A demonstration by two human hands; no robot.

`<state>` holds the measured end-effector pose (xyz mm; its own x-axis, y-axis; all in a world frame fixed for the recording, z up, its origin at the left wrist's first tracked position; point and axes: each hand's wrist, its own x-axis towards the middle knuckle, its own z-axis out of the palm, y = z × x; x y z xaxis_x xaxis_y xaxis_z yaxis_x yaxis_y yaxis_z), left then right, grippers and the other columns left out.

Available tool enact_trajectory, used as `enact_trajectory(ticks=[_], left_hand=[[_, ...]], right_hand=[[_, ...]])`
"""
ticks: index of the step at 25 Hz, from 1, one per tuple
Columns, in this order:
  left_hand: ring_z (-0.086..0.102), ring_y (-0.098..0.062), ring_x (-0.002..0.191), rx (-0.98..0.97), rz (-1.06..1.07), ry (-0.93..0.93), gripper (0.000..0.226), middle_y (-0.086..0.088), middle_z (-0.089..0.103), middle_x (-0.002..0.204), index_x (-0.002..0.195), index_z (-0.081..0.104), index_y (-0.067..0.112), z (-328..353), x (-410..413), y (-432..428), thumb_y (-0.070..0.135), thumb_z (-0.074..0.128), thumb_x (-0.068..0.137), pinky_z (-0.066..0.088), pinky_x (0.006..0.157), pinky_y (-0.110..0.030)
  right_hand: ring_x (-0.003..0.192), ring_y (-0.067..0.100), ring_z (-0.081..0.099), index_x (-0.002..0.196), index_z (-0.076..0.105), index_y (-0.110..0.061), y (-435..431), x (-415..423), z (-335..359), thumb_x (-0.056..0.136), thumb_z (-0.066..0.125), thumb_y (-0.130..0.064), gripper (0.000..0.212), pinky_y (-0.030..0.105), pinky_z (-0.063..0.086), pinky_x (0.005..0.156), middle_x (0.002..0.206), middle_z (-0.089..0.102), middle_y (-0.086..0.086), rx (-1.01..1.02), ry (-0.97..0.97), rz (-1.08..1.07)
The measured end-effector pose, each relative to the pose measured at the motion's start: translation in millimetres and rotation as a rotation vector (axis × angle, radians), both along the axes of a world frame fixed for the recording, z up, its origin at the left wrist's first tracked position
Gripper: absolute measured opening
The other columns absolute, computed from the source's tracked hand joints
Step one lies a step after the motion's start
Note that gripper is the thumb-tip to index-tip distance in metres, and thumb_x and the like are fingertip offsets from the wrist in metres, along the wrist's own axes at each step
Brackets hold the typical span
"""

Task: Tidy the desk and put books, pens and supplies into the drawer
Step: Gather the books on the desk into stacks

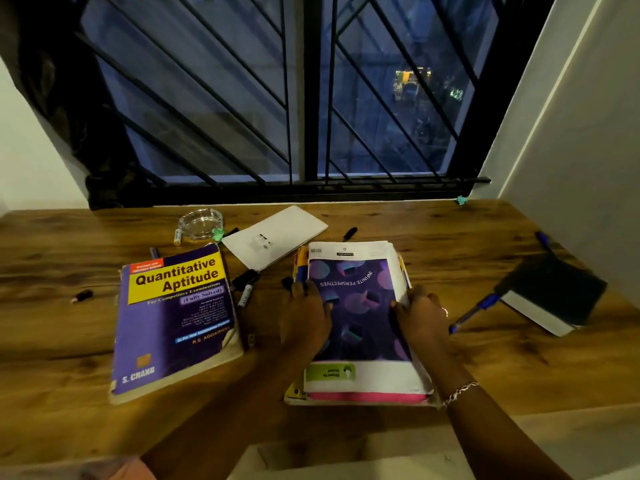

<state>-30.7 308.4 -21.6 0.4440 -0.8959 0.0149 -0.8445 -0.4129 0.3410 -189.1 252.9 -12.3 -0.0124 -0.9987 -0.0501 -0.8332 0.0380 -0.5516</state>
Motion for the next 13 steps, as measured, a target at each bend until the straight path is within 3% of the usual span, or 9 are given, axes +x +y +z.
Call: enact_trajectory(ticks=[5, 8, 10, 13], left_hand=[[0.027, -0.031, 0.133, -0.007, -0.030, -0.109, 0.058, -0.017, 0.022, 0.148, 0.145, 0.021, 0.010, -8, 1, 5, 0.043, 0.031, 0.097, 0.034, 0.104, -0.037], [0.032, -0.029, 0.130, -0.086, -0.031, -0.123, 0.053, -0.013, 0.033, 0.143, 0.140, 0.033, 0.015, -3, 16, 9, 0.044, 0.035, 0.095, 0.031, 0.104, -0.037], [0.038, -0.028, 0.127, -0.224, 0.059, -0.081, 0.045, -0.010, 0.045, 0.137, 0.131, 0.046, 0.017, 4, 42, 15, 0.042, 0.041, 0.094, 0.033, 0.102, -0.039], [0.042, -0.036, 0.119, -0.373, 0.384, 0.022, 0.039, -0.018, 0.052, 0.125, 0.118, 0.056, 0.008, 15, 100, 37, 0.033, 0.056, 0.088, 0.037, 0.094, -0.044]], right_hand=[[0.116, 0.041, 0.048, 0.125, 0.041, -0.004, 0, 3, -3, 0.089, 0.057, -0.025, 0.046, 0.042, 0.044, 0.092, 0.128, 0.046, 0.023, -0.017, -0.022, -0.028], [0.115, 0.040, 0.048, 0.125, 0.043, -0.007, -1, 12, 0, 0.085, 0.061, -0.020, 0.045, 0.043, 0.043, 0.093, 0.128, 0.047, 0.022, -0.150, 0.046, 0.012], [0.113, 0.038, 0.051, 0.123, 0.047, -0.007, 2, 29, 2, 0.084, 0.061, -0.014, 0.042, 0.043, 0.043, 0.092, 0.126, 0.051, 0.021, -0.264, -0.020, 0.102], [0.107, 0.029, 0.054, 0.116, 0.055, -0.006, 14, 69, 4, 0.082, 0.062, -0.005, 0.034, 0.037, 0.045, 0.089, 0.117, 0.056, 0.016, -0.280, -0.227, 0.322]])
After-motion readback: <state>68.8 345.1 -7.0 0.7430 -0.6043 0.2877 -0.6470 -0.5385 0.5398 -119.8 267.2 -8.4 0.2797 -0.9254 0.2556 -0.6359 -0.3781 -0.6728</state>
